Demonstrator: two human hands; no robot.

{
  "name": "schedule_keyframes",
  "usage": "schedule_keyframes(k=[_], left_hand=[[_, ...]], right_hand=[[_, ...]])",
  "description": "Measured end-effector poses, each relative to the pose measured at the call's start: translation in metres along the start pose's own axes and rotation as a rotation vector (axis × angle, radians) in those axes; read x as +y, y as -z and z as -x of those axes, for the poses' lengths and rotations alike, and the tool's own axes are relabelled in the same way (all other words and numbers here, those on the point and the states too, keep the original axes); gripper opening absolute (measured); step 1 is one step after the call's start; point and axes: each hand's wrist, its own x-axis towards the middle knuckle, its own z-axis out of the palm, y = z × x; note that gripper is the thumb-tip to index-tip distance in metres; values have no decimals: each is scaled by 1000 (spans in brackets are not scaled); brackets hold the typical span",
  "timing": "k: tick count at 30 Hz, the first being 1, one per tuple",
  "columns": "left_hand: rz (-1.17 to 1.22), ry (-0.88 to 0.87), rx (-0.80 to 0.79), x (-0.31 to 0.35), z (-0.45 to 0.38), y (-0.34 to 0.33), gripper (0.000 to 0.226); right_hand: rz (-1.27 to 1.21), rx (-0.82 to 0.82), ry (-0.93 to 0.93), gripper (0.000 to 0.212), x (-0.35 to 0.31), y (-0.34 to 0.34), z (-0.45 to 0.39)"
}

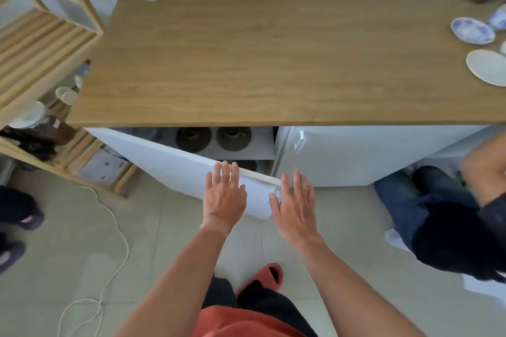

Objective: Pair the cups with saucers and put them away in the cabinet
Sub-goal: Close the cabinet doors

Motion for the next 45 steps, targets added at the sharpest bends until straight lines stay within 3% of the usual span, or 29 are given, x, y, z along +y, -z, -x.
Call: schedule_keyframes(k=[3,7,14,18,21,33,39,45], left_hand=[[-81,15,-76,6,-24,12,76],[-97,-1,-91,8,-45,24,80],[139,-88,119,4,-53,21,68],[218,-59,296,-12,-102,40,56],[246,-19,342,-32,-147,59,47],[147,-3,256,-110,-267,86,62],[148,-35,169,-121,-289,73,69],[138,-15,184,-121,-289,64,63]], right_hand=[[2,-7,2,62,6,5,-15],[-2,46,28,69,3,14,-31],[13,135,84,70,-6,42,-85],[19,181,100,68,-19,58,-133],[19,170,112,71,-36,64,-169],[82,180,174,62,-113,48,-282],[108,128,209,71,-128,36,-306],[113,172,176,63,-128,25,-305]])
